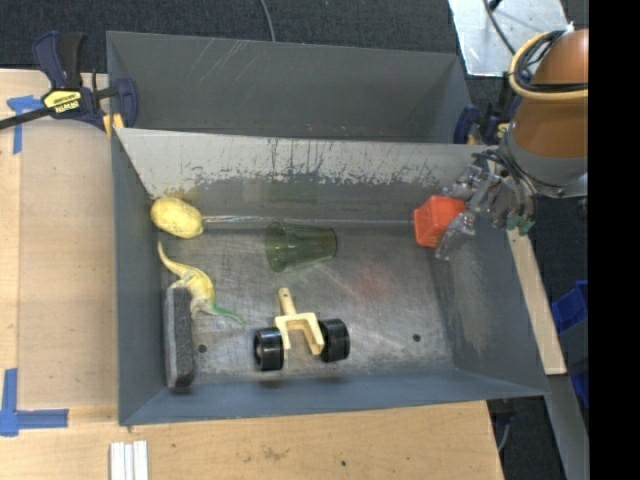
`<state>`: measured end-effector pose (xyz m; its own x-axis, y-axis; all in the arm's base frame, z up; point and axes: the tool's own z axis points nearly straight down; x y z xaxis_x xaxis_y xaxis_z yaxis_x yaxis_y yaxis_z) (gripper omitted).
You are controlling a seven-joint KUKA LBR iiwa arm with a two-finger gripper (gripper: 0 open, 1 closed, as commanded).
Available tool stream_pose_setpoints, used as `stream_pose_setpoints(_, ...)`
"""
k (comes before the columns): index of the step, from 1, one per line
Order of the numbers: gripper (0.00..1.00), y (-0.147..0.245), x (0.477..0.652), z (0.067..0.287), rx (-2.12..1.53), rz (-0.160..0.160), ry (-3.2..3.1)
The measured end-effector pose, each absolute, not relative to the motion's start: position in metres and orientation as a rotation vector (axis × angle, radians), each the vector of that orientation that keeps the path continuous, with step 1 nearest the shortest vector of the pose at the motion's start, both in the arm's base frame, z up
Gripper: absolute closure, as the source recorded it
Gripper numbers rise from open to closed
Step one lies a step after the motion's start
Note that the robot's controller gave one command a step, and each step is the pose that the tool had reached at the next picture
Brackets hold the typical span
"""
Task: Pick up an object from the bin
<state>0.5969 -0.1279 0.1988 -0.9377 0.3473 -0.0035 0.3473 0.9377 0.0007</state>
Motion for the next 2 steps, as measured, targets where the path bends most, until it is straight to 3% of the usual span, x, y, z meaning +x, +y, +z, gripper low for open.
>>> stream_pose_setpoints(1, 1.0, -0.128, 0.597, 0.199, 0.553, 0.0, 3.089)
stream_pose_setpoints(2, 1.0, -0.116, 0.589, 0.243, 0.495, -0.001, 3.107)
